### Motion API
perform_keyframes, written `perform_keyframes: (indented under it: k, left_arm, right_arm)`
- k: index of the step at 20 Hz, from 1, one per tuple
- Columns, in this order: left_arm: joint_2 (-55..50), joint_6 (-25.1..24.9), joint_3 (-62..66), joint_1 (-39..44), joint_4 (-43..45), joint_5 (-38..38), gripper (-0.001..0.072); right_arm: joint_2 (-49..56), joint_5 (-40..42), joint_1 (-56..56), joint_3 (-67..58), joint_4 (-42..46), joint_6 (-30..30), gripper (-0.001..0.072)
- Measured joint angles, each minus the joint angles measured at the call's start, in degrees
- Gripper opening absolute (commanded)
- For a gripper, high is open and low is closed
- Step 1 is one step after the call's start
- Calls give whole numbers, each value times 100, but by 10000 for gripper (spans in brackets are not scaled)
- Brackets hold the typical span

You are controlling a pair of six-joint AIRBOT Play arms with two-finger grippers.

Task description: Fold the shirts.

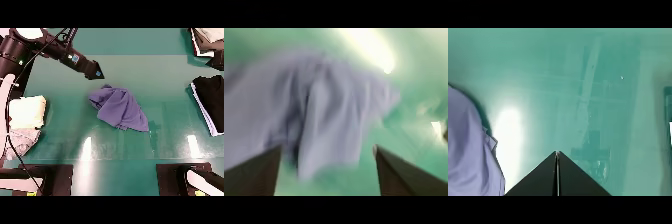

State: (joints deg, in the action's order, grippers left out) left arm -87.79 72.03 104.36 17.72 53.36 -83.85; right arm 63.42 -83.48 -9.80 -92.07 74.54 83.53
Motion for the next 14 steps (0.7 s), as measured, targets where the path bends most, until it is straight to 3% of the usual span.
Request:
perform_keyframes:
  k: [3, 5, 10, 14]
  left_arm:
    - [9, 256, -402, -87, -20, -409, 661]
    - [87, 337, -970, 2, -26, -299, 662]
    - [149, 334, -2647, 505, -24, 896, 663]
    - [160, 321, -3265, 643, 17, 1867, 662]
  right_arm:
    - [0, -24, 0, -2, 0, 0, 21]
    - [0, -26, 0, -2, 0, 0, 21]
    - [0, -31, 0, -2, 2, -2, 22]
    - [0, -46, 0, -2, 2, -2, 21]
